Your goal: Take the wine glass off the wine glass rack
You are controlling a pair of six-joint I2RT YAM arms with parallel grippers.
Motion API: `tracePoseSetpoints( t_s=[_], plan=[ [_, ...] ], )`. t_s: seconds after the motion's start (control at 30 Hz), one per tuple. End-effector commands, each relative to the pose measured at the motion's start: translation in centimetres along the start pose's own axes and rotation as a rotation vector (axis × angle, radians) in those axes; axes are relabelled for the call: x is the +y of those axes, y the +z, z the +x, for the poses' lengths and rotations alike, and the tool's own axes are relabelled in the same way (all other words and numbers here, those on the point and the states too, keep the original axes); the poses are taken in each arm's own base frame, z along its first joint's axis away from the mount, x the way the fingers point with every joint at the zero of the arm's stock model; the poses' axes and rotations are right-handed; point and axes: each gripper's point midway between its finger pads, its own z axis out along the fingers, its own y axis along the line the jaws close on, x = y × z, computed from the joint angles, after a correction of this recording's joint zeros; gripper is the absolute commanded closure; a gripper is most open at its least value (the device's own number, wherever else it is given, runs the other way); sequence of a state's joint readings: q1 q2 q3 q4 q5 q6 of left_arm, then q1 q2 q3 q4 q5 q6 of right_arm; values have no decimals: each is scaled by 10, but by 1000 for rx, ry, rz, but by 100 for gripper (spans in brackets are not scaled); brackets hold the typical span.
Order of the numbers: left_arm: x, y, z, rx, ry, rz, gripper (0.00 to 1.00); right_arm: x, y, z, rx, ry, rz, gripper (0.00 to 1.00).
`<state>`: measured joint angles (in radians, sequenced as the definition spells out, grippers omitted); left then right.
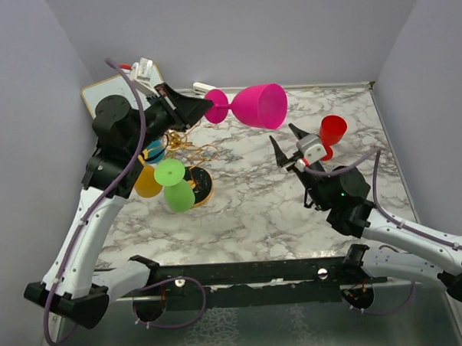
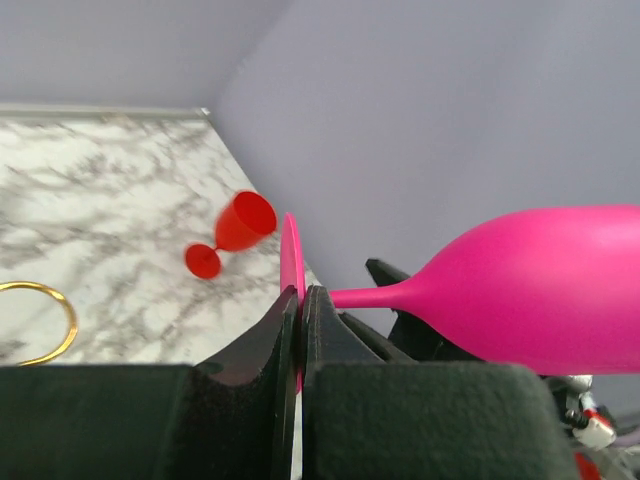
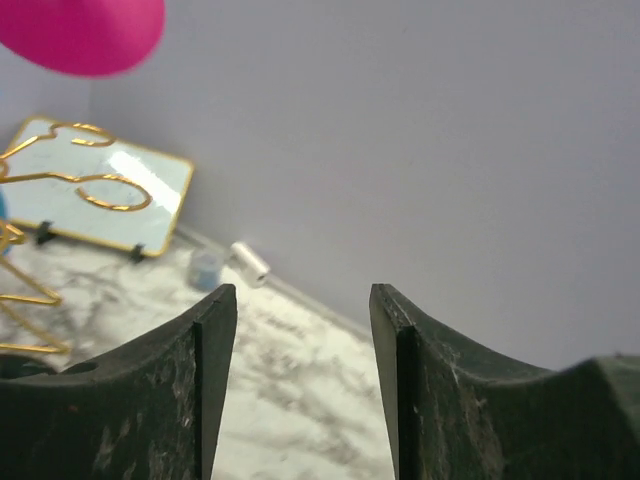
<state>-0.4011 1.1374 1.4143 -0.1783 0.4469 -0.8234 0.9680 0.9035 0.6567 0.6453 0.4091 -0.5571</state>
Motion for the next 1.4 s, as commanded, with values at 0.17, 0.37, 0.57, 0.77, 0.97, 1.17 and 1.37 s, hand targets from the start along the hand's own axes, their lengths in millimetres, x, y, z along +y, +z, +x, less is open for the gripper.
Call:
tracePoseSetpoints(
  t_s=[0.17, 0.37, 0.57, 0.77, 0.97, 1.17, 1.37],
  plan=[
    [15, -61, -54, -257, 247, -288, 100, 90, -21, 80, 618, 323, -267, 62],
    [17, -90, -66, -315, 306, -381, 100, 98, 0, 88, 792, 456, -354, 73],
    [22, -109, -65, -343, 326, -434, 100, 45, 27, 85, 753, 844, -508, 90],
    [22, -91, -52, -274, 318, -372, 100, 31, 32, 7, 503, 891, -725, 73],
    [28, -61, -35, -182, 302, -298, 100, -1, 39, -62, 319, 798, -679, 45],
    [29, -46, -25, -142, 283, -243, 100, -15, 50, -81, 296, 791, -628, 40],
    [25, -40, -23, -135, 264, -210, 100, -21, 59, -78, 295, 781, -585, 40]
  ],
)
